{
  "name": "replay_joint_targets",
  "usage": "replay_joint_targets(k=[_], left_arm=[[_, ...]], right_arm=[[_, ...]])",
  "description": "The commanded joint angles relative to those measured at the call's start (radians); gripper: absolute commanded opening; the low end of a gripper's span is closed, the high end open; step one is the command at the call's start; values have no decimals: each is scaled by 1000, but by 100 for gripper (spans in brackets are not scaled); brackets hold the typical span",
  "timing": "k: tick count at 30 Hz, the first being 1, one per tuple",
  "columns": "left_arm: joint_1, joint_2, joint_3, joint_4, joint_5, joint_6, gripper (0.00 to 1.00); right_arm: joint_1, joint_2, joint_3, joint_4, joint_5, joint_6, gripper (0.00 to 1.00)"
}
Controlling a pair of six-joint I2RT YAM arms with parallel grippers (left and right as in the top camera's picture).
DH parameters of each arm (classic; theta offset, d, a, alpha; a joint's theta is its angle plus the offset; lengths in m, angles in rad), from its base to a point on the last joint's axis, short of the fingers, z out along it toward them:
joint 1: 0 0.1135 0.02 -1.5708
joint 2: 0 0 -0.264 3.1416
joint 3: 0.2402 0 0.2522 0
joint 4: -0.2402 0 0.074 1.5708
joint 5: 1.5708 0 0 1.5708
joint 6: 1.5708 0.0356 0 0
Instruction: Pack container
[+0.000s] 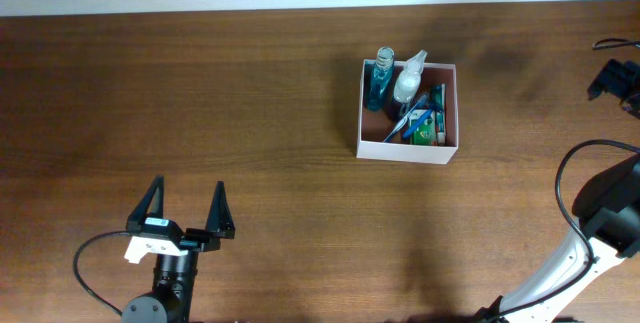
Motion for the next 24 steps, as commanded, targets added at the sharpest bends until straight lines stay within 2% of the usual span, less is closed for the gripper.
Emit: replay_joint_targets(k=[1, 5, 9, 16, 24], left_arm=[[11, -17, -20, 5, -13, -8, 99], [11, -17, -20, -36, -54, -5, 100], [11, -17, -20, -177, -72, -5, 99], [11, -17, -20, -327, -71, -5, 100], [10, -17, -21, -325, -92, 3, 99]], right_arm=[[-4, -10, -7, 0, 9, 8, 99], [-4, -10, -7, 0, 9, 8, 99], [-4, -10, -7, 0, 9, 8, 99], [-4, -10, -7, 0, 9, 8, 99], [-4, -10, -7, 0, 9, 8, 99]])
